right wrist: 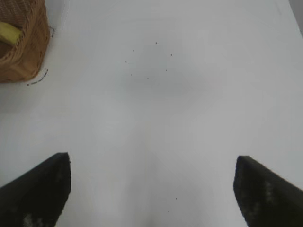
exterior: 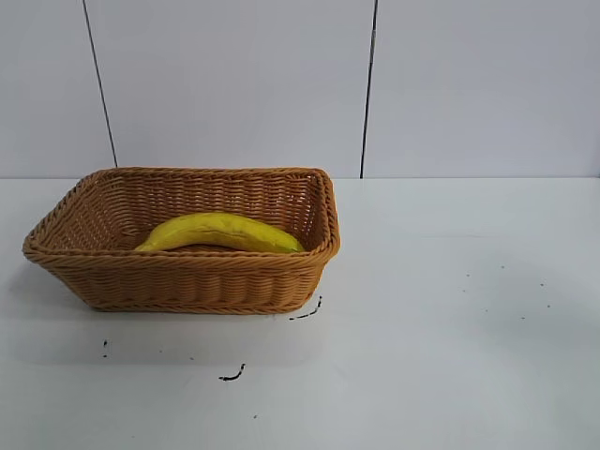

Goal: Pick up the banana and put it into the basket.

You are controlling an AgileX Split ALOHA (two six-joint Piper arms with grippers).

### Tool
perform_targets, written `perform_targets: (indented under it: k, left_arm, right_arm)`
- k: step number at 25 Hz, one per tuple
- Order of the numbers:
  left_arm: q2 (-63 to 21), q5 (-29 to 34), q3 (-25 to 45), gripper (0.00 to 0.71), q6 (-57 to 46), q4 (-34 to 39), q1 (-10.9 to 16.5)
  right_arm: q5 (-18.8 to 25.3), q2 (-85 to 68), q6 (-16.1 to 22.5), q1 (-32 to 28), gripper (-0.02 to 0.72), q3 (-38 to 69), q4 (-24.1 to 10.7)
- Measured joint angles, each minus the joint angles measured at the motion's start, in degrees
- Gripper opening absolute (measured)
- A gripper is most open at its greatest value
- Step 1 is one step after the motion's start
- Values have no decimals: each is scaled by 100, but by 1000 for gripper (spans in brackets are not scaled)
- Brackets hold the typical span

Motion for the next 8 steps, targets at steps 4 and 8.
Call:
perform_targets:
  k: [4, 8]
  left_arm:
    - [0, 0, 0, 693, 0, 0, 0]
    - [0, 0, 0, 693, 0, 0, 0]
  right_arm:
    - [5, -25, 18, 0, 636, 8, -7]
    - [5, -25, 29, 0, 636, 13, -18]
